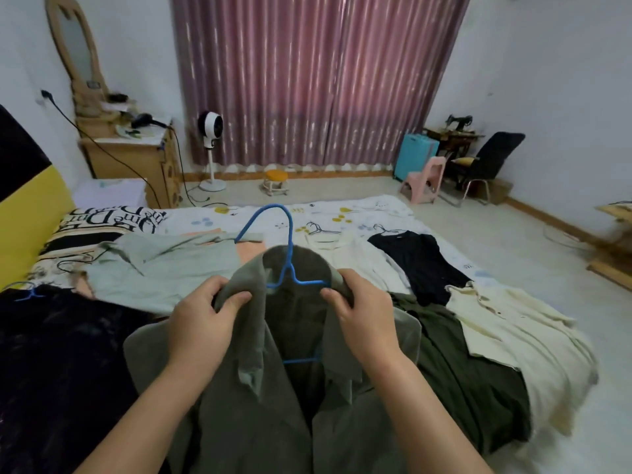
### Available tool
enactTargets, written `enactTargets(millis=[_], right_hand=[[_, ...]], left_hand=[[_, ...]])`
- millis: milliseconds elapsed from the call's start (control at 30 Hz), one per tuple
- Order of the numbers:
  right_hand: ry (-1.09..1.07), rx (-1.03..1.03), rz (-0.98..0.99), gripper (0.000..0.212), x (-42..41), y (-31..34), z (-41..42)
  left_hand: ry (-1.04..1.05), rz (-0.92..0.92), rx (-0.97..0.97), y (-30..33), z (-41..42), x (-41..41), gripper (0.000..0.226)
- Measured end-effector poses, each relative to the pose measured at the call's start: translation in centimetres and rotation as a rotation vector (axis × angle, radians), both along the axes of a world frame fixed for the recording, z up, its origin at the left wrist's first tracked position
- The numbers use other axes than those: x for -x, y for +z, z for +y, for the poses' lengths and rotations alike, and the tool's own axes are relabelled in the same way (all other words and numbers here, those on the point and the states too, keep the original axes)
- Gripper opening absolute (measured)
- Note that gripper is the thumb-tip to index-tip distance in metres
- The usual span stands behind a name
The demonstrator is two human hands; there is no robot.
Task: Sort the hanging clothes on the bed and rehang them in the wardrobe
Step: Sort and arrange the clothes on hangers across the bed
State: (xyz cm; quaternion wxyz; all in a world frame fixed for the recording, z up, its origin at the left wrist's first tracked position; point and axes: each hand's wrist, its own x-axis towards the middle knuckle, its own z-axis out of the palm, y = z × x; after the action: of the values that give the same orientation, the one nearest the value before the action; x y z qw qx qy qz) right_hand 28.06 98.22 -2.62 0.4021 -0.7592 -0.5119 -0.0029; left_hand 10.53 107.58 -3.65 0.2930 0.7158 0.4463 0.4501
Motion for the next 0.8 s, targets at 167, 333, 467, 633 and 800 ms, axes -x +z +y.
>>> enactTargets(millis=[167, 333, 467, 633, 800], right_hand=[[0.109, -0.031, 0.163, 0.033, -1.4, 1.6, -5.5], [0.173, -0.081, 0.251, 0.036, -4.8, 2.4, -11.8], [0.311, -0.04, 0.135, 0.047, -6.4, 2.8, -16.9], [0.241, -0.224, 0.139, 0.036, -7.0, 4.4, -22.4], [0.15, -0.365, -0.004, 0.029, -7.6, 7.4, -26.7]], left_hand=[[0.02, 0.016, -0.061, 2.7, -4.9, -1.5, 0.014], [0.065, 0.022, -0.141, 4.8, -10.9, -3.0, 0.013], [0.063, 0.03, -0.166, 6.0, -16.1, -3.6, 0.011], [-0.039, 0.073, -0.21, 8.8, -21.6, -4.1, 0.01], [-0.113, 0.101, -0.277, 11.3, -24.5, -4.8, 0.008]])
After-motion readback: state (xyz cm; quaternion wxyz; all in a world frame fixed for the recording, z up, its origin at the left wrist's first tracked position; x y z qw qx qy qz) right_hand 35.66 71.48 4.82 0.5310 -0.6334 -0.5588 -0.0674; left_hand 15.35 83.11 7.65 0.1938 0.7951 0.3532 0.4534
